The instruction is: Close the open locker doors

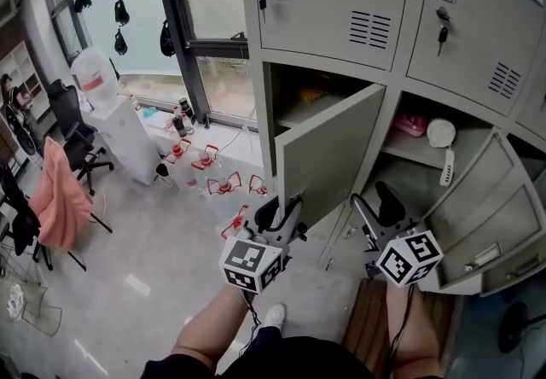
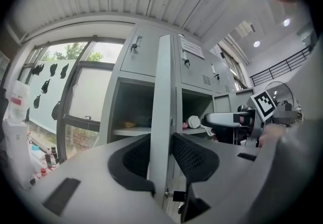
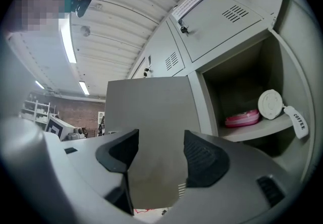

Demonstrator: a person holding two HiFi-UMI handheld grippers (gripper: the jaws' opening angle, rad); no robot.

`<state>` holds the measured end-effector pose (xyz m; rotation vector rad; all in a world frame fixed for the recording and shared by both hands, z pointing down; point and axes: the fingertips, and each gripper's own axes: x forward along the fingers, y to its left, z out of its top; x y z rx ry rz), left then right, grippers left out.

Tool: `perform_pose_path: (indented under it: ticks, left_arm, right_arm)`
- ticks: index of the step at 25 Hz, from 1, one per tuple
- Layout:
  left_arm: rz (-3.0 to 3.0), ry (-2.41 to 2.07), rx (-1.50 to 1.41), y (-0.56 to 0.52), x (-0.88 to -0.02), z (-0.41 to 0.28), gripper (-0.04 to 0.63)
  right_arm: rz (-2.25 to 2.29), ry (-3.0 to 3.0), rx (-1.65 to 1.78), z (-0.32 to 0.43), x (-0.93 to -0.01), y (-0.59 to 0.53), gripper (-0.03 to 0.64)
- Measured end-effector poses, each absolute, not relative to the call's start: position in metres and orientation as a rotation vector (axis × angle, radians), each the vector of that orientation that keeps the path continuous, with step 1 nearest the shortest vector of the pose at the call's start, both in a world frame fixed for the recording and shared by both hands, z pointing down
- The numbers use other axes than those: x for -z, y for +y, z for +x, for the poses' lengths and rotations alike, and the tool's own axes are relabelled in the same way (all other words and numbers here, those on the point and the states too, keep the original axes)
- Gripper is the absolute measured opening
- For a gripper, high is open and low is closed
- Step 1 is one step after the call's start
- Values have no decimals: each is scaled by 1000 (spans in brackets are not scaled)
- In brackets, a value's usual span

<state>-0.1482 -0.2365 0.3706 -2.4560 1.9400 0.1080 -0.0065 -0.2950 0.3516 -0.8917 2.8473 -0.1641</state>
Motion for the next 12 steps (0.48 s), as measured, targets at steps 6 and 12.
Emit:
perform_pose_path:
  ticks: [6, 12]
  left_arm:
    - [-2422, 1954, -90, -251, -374, -180, 152]
    - [-2425, 1951, -98, -267, -373, -203, 163]
  right_arm:
    - [-857, 2857, 171, -41, -351, -306, 270]
    - [-846, 2864, 186, -70, -355, -319, 270]
